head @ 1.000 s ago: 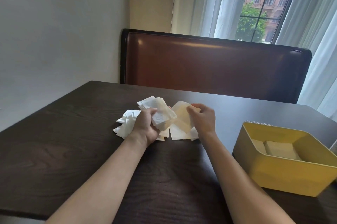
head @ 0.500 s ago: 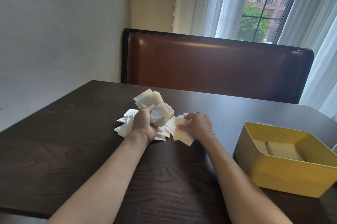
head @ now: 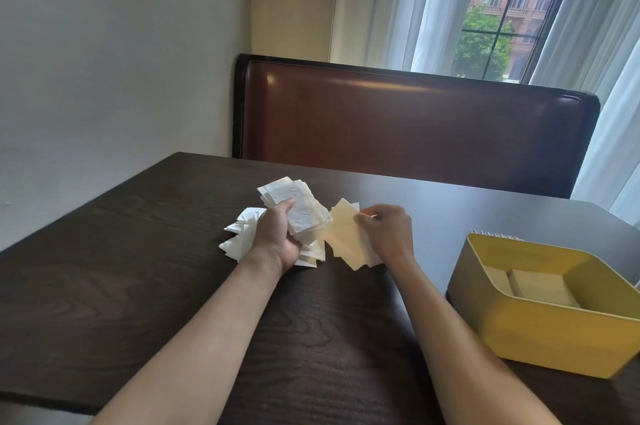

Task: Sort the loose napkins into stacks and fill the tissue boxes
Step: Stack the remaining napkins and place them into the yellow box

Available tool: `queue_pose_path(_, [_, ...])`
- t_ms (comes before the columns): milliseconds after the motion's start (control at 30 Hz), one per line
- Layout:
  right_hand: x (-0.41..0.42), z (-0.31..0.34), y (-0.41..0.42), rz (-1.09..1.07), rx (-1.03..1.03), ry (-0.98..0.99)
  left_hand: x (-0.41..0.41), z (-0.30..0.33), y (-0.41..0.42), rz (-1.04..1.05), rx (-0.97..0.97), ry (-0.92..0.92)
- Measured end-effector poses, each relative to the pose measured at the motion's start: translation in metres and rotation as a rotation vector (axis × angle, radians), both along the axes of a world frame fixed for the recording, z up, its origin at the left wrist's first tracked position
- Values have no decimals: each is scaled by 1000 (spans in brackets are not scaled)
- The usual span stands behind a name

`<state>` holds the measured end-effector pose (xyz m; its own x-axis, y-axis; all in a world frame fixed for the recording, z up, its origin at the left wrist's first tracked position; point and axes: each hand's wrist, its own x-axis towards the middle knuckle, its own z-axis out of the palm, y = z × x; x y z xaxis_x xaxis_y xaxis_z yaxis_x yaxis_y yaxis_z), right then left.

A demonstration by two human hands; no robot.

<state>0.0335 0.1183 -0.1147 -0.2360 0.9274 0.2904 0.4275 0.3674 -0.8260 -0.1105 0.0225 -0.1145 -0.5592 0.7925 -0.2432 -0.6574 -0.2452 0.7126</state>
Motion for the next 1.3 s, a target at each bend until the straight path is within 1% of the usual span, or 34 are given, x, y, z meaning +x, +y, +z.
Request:
queue_pose_path(67, [0, 4, -2, -10, 27, 53, 1, 1, -1, -11, -9, -2])
queue_pose_path(133, [1, 8, -3, -33, 16, 190, 2, 2, -1, -19, -5, -6])
queue_pose_path(200, [3, 12, -4, -42, -54, 382, 4, 3, -3, -32, 11, -20])
queue_pose_path(300, [4, 20, -7, 13, -234, 633, 8, 5, -5, -87, 48, -70])
queue_pose_path(367, [4, 23, -8, 111, -354, 758, 10, 5, -5, -110, 74, -83])
queue_pose_path(433, [4, 26, -11, 281, -460, 875, 13, 4, -4, -138, 89, -79])
queue_pose_path(500, [3, 27, -12, 406, -504, 924, 15, 1, -3, -159, 103, -85])
queue_pose_path(567, [2, 27, -11, 436, -504, 928, 17, 1, -3, -168, 96, -101])
queue_pose_path(600, [2, 28, -11, 412, -488, 903, 17, 1, -4, -168, 97, -100])
queue_pose_path(700, [0, 24, -10, 232, -348, 688, 14, 5, -7, -135, 111, -79])
queue_pose_path(767, [-2, 19, -9, 159, -283, 606, 9, 7, -9, -83, 93, -34])
queue_pose_path(900, [-5, 16, -5, 97, -224, 580, 1, 8, -11, -49, 146, 20])
queue_pose_path(967, [-5, 16, -3, 100, -215, 612, 2, 8, -12, -113, 176, 42])
queue_pose_path(1067, [-4, 16, -5, 91, -204, 653, 5, 9, -14, -179, 163, 72])
queue_pose_path(1167, [-4, 15, -4, 50, -142, 606, 5, 10, -15, -226, 180, 68])
queue_pose_path(1300, [-6, 12, -3, 23, -60, 531, 8, 13, -20, -302, 169, 131])
